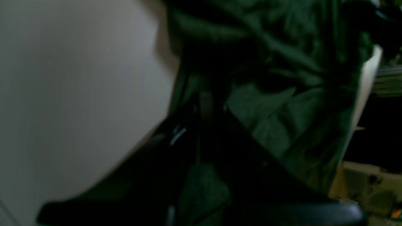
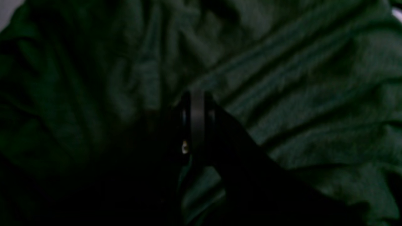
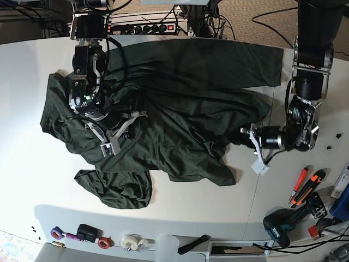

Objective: Layout the t-shirt on the table in an organized manner, then fold the t-shirt properly
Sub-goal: 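Grasp the shirt side edge with the left gripper and pull outward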

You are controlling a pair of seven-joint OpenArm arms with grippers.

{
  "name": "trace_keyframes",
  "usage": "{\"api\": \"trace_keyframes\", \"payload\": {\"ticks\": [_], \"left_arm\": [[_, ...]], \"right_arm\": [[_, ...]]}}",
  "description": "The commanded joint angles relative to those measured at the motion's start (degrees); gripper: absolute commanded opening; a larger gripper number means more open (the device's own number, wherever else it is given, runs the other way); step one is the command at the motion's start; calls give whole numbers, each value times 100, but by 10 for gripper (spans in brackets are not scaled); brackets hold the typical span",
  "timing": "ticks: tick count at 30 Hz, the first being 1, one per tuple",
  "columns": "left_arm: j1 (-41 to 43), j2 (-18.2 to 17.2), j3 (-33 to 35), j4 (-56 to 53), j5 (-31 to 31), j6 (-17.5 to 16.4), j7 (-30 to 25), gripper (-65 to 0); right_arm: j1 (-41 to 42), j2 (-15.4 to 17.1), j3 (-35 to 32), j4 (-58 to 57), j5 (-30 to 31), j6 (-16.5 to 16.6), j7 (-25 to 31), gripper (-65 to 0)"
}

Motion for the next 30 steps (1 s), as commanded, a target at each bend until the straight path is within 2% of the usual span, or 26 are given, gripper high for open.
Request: {"api": "trace_keyframes", "payload": {"ticks": [1, 3, 5, 7, 14, 17, 24, 27, 30], "left_arm": [[-114, -17, -35, 81, 103, 20, -61, -650], [-24, -17, -35, 81, 372, 221, -210, -650], [13, -44, -37, 81, 549, 592, -201, -650], [13, -127, -37, 81, 612, 769, -203, -650], [15, -625, -37, 83, 691, 769, -90, -650], [15, -833, -37, 83, 575, 879, 160, -650], [46, -1150, -37, 83, 107, 614, 769, -650], [42, -1272, -37, 83, 103, 590, 763, -650], [44, -1397, -37, 219, 66, 588, 450, -650]], "right_arm": [[184, 35, 11, 7, -33, -4, 177, -650], [275, 35, 13, -184, -203, -175, 195, -650], [372, 37, 13, -389, -463, -374, 214, -650], [431, 37, 13, -555, -682, -535, 251, -650], [452, 50, 20, -789, -953, -940, 389, -650], [455, 46, 17, -789, -970, -1069, 470, -650], [452, 46, 17, -789, -1172, -1458, 466, -650], [452, 48, 17, -789, -1298, -1631, 461, -650], [455, 44, 17, -789, -1294, -1633, 474, -650]]}}
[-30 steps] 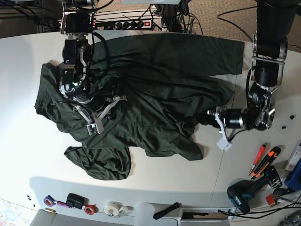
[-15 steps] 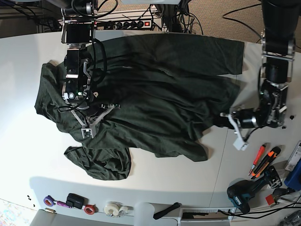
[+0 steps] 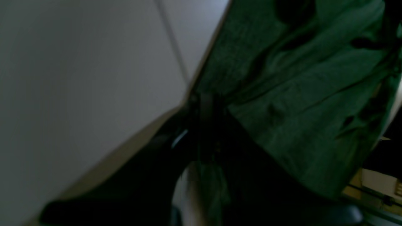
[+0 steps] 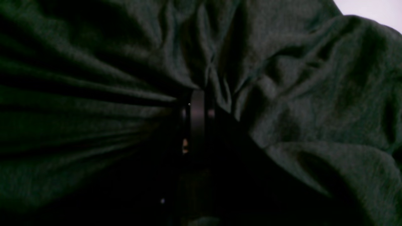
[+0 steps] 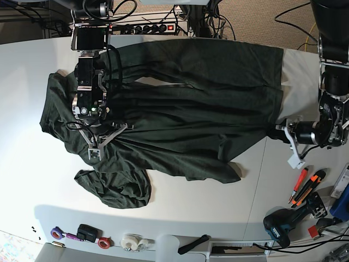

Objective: Layout the t-shirt on the table in an organized manner, then fold the t-shirt properly
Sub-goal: 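Grasp the shirt side edge with the left gripper and pull outward, then slide the right gripper along the shirt body toward the hem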

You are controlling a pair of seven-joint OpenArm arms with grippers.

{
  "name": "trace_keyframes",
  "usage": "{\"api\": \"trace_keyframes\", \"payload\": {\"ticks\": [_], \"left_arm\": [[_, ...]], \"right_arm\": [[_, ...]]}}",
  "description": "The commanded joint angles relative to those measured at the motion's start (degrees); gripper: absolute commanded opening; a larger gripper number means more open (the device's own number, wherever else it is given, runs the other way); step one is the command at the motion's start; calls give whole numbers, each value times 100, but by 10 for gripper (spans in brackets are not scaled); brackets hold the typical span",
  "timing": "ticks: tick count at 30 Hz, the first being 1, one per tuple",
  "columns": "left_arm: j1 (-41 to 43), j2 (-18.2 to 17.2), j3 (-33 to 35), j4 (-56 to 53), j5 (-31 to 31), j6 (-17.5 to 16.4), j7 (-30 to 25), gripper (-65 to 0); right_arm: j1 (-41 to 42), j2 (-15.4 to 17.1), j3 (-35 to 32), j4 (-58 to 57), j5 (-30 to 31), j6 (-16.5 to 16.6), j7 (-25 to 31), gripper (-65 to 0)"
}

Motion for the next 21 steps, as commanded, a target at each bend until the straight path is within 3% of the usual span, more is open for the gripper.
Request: {"api": "trace_keyframes", "payload": {"ticks": [1, 5, 7, 11, 16, 21], "left_arm": [[-107, -168, -17, 131, 35, 26, -103, -650], [-111, -101, -151, 518, -417, -567, -575, -650], [-125, 44, -210, 664, -382, -567, -820, -650], [-236, 586, -208, 671, 483, -566, -1436, -597], [-256, 1316, -208, 667, 2031, 101, -2406, -623], [-348, 1731, -208, 667, 2516, 358, -2621, -637]], "right_arm": [[103, 35, 17, 68, -26, -28, 83, -650], [103, 13, 17, 70, -24, -26, 162, -650], [107, -33, 17, 70, -26, -26, 212, -650], [155, -79, 15, 70, 20, -15, 219, -650], [334, -192, 11, 79, 46, 162, 223, -650], [695, -334, 11, 81, 632, 658, 221, -650]]}}
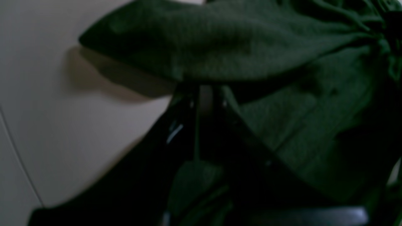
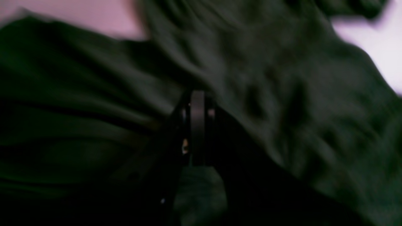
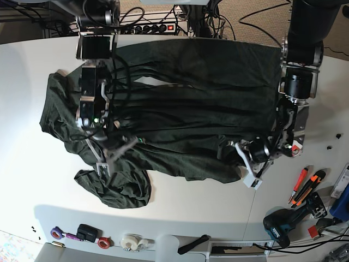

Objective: Layout the t-shirt on the table in an organized manner, then fold the t-shirt properly
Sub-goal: 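Slide the right gripper along the shirt body toward the hem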

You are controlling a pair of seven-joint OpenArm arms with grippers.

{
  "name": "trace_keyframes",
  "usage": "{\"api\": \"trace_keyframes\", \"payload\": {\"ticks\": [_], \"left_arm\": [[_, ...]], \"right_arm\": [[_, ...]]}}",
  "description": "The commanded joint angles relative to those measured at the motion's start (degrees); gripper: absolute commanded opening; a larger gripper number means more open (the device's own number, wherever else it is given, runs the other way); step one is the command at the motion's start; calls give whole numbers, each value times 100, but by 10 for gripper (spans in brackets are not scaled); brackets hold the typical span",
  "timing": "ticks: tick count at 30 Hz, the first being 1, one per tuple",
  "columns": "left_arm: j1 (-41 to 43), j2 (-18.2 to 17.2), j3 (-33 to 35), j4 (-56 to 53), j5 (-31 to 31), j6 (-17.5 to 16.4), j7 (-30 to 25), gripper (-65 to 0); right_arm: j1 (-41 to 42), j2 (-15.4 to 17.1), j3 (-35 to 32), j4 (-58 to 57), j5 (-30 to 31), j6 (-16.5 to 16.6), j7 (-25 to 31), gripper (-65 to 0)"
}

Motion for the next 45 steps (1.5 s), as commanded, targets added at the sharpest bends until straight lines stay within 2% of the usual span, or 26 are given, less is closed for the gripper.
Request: {"api": "trace_keyframes", "payload": {"ticks": [1, 8, 16, 22, 26, 29, 31, 33, 45], "left_arm": [[-229, 9, -35, 96, -9, 2, -153, -637], [-131, 52, -35, 87, -11, 81, -74, -637], [-85, 120, -35, 87, -87, 61, -39, -638], [-85, 122, -35, 87, -55, 61, -37, -641], [-83, 122, -35, 87, -44, 61, -37, -650], [-66, 122, -35, 87, 9, 63, 48, -650], [-33, 116, -35, 87, 291, 68, 44, -650], [0, 87, -35, 87, 481, 170, 33, -650], [44, -116, -35, 87, 1427, 1458, -306, -650]], "right_arm": [[212, -17, 7, 92, 118, 92, 138, -650], [387, -358, -2, 87, 461, 636, 267, -650], [444, -634, 0, -44, 581, 654, 579, -650], [1010, -634, -2, -1526, 413, 658, 901, -650], [1394, -634, -2, -2367, 393, 664, 922, -650], [1563, -632, 0, -2682, -13, 651, 949, -650], [1615, -629, 0, -2796, -345, 538, 1021, -650], [1628, -627, 0, -2841, -601, 282, 1095, -650], [1631, -516, 4, -2848, -1102, -979, 1263, -650]]}}
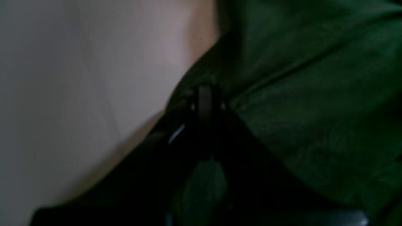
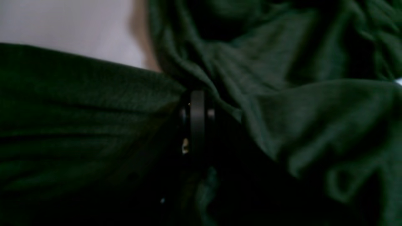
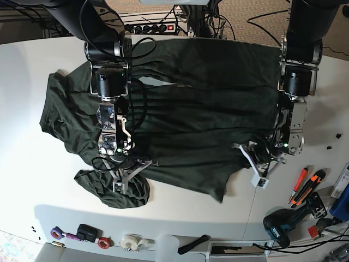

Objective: Layout the t-shirt on the table in an organized manner, then fold the t-shirt properly
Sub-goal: 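Slide the right gripper along the shirt body toward the hem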

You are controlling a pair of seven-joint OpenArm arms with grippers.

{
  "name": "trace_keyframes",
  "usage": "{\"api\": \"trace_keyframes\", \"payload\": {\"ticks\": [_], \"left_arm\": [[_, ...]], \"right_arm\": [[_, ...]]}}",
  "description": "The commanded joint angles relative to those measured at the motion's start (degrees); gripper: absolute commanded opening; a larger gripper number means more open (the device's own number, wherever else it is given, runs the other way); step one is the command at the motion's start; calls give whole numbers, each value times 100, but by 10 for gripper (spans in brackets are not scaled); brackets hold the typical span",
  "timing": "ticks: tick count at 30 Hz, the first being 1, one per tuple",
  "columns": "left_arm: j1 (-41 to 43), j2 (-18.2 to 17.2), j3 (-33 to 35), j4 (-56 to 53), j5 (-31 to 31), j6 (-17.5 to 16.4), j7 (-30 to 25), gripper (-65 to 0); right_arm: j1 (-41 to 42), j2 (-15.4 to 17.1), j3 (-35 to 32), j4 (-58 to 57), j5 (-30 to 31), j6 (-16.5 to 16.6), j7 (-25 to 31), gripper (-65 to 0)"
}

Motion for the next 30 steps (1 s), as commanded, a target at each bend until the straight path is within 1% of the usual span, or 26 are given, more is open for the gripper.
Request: {"api": "trace_keyframes", "payload": {"ticks": [1, 4, 8, 11, 13, 16, 18, 20, 22, 24, 25, 27, 29, 30], "left_arm": [[-98, -79, -15, 33, 151, 155, 127, -650], [-98, -83, -15, 33, 186, 188, 127, -650], [-98, -83, -15, 33, 166, 188, -4, -650], [-101, -83, -15, 33, 166, 195, -61, -650], [-101, -83, -15, 33, 188, 326, 55, -650], [-98, -81, -15, 33, 468, 673, 330, -650], [-85, -83, -15, 33, 678, 682, 433, -650], [-68, -85, -15, 33, 726, 654, 433, -650], [-68, -83, -15, 33, 669, 586, 398, -650], [-68, -85, -15, 35, 426, 278, 208, -650], [-68, -83, -15, 35, 291, 118, 55, -650], [-66, -85, -15, 35, 13, -256, -387, -650], [-68, -83, -15, 35, -48, -514, -931, -650], [-70, -83, -15, 35, -9, -560, -1172, -650]], "right_arm": [[162, 20, 2, 66, -72, -98, 2, -650], [164, 15, 2, 66, -70, -103, 68, -650], [195, 15, 2, 66, -70, -103, 170, -650], [284, 17, 2, 66, -70, -105, 131, -650], [380, 15, 2, 66, -68, -122, -74, -650], [590, 13, 2, 66, -68, -188, -538, -650], [704, 0, 2, 66, -70, -186, -645, -650], [798, -15, 2, 66, -70, -186, -675, -650], [857, -20, 0, 66, -66, -184, -667, -650], [883, -31, 0, 66, -46, -170, -605, -650], [887, -31, -2, 66, 22, -109, -553, -650], [890, -28, -4, 68, 98, 63, -511, -650], [887, -31, -2, 70, 203, 240, -522, -650], [887, -26, -2, 70, 212, 302, -533, -650]]}}
